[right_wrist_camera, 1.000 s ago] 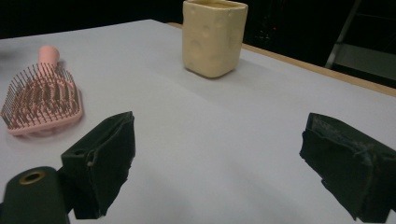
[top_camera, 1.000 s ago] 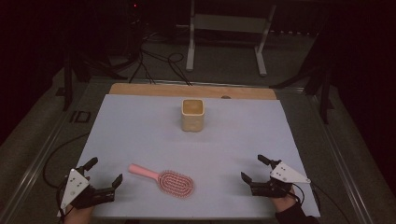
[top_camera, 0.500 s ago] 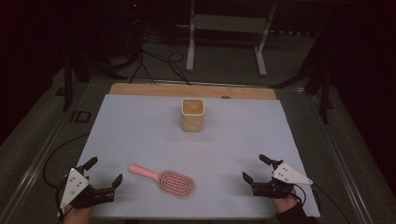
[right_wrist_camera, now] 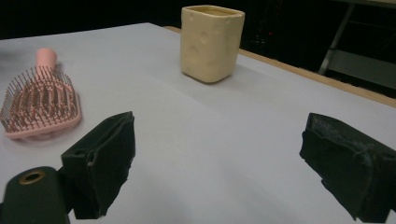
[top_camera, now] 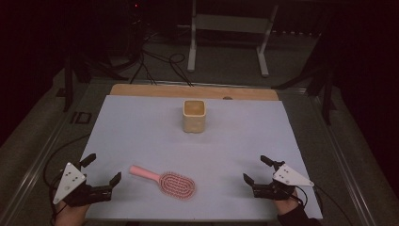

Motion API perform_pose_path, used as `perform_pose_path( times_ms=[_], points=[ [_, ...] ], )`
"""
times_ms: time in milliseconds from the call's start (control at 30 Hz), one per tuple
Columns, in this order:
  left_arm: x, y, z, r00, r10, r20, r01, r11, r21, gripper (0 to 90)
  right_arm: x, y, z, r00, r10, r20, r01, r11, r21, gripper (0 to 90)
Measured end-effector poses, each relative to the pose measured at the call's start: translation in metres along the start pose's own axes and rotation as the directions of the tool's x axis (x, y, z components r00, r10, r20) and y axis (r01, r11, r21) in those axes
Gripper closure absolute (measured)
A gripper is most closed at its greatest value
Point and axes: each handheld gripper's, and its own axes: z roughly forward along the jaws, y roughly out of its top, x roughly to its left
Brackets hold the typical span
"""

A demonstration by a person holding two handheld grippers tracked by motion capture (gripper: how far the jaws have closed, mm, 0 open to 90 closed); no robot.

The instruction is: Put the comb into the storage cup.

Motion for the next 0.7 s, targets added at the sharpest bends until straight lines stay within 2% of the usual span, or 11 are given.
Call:
perform_pose_path(
  times_ms=[100,200,233,267,300,367,433,467,500,700],
  points=[
    [0.002,0.009,0.002,0.9993,-0.025,0.029,0.024,0.9991,0.034,0.0,0.0,0.0,0.0,1.0,0.004,-0.001,-0.004,1.0,-0.001,10.1],
    [0.003,0.022,0.007,0.9976,-0.029,0.063,0.025,0.9977,0.063,0.0,-0.001,0.0,0.0,1.0,0.007,0.0,-0.007,1.0,0.0,10.1],
    [0.003,0.022,0.007,0.9976,-0.029,0.063,0.025,0.9977,0.063,0.0,-0.001,0.0,0.0,1.0,0.007,0.0,-0.007,1.0,0.0,10.1],
    [0.004,0.028,0.011,0.9957,-0.03,0.088,0.023,0.9961,0.086,0.0,-0.001,-0.001,0.0,1.0,0.008,-0.001,-0.008,1.0,0.003,10.1],
    [0.004,0.028,0.011,0.9957,-0.03,0.088,0.023,0.9961,0.086,0.0,-0.001,-0.001,0.0,1.0,0.008,-0.001,-0.008,1.0,0.003,10.1],
    [0.004,0.032,0.015,0.9937,-0.016,0.111,0.006,0.9956,0.094,0.0,-0.001,0.0,0.0,1.0,0.007,-0.004,-0.007,1.0,-0.001,10.1],
    [0.004,0.036,0.02,0.9928,-0.024,0.117,0.011,0.9944,0.105,0.0,0.0,0.0,0.0,0.9999,0.013,-0.005,-0.013,1.0,0.0,10.1],
    [0.004,0.039,0.024,0.9905,-0.018,0.136,0.002,0.9935,0.114,0.0,0.0,-0.001,0.0,0.9999,0.012,-0.007,-0.012,1.0,0.002,10.2],
    [0.004,0.041,0.027,0.9904,-0.003,0.138,-0.013,0.9929,0.118,0.0,-0.001,-0.001,0.0,0.9999,0.01,-0.008,-0.01,1.0,0.002,10.1],
    [0.005,0.047,0.039,0.9858,0.016,0.167,-0.038,0.9912,0.127,0.0,0.0,-0.001,0.001,0.9999,0.009,-0.015,-0.009,1.0,0.004,10.2]
  ],
)
